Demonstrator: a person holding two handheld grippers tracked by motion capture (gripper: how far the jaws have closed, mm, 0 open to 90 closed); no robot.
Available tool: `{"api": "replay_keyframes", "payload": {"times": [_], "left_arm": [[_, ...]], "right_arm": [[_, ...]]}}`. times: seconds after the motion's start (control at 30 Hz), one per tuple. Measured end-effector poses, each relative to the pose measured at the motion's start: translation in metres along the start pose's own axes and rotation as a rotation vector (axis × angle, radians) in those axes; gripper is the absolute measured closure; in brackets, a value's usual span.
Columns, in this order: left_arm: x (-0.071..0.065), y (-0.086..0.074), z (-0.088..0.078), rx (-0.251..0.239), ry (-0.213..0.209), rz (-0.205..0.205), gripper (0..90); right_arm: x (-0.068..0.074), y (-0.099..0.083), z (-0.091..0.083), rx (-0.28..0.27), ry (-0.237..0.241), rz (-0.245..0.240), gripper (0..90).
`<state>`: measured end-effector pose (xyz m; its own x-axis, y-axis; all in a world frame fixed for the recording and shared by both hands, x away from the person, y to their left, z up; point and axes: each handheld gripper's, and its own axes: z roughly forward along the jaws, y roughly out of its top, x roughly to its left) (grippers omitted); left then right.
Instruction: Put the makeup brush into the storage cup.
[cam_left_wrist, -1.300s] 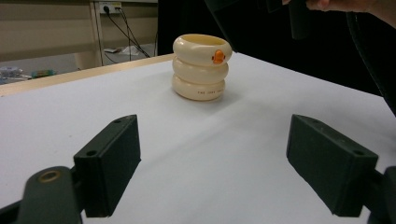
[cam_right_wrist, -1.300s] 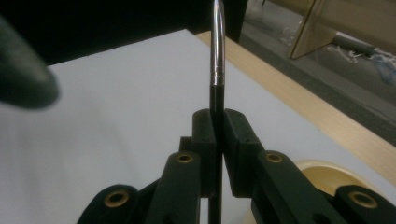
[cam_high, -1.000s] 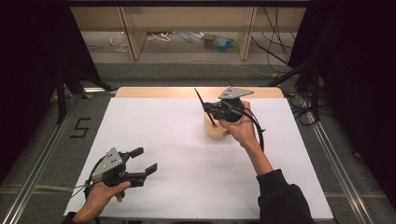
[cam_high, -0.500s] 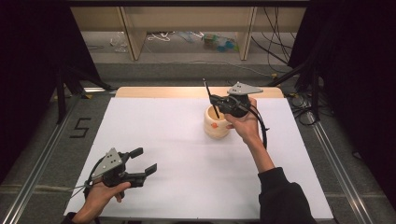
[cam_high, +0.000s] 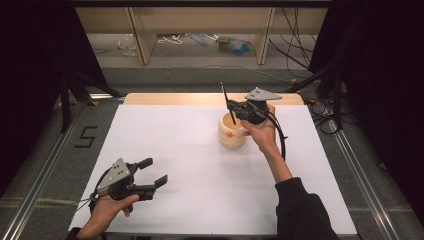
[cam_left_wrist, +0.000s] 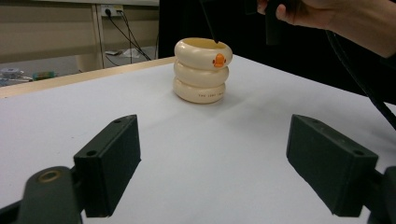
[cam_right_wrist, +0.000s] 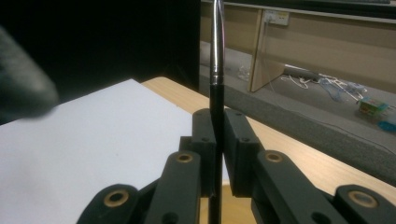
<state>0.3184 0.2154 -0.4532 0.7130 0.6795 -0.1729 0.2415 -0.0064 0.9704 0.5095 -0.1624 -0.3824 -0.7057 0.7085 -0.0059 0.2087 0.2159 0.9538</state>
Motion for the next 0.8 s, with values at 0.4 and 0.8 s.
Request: {"api": "replay_keyframes", "payload": {"times": [0.4, 0.8], "left_arm": [[0.003, 0.000, -0.003, 0.038, -0.001, 0.050, 17.7], [0.002, 0.000, -0.002, 0.041, 0.003, 0.030, 17.7]], "right_arm": [[-0.002, -0.009, 0.008, 0.010, -0.005, 0.013, 84.0], [-0.008, -0.019, 0.009, 0.012, -0.009, 0.034, 84.0]]}}
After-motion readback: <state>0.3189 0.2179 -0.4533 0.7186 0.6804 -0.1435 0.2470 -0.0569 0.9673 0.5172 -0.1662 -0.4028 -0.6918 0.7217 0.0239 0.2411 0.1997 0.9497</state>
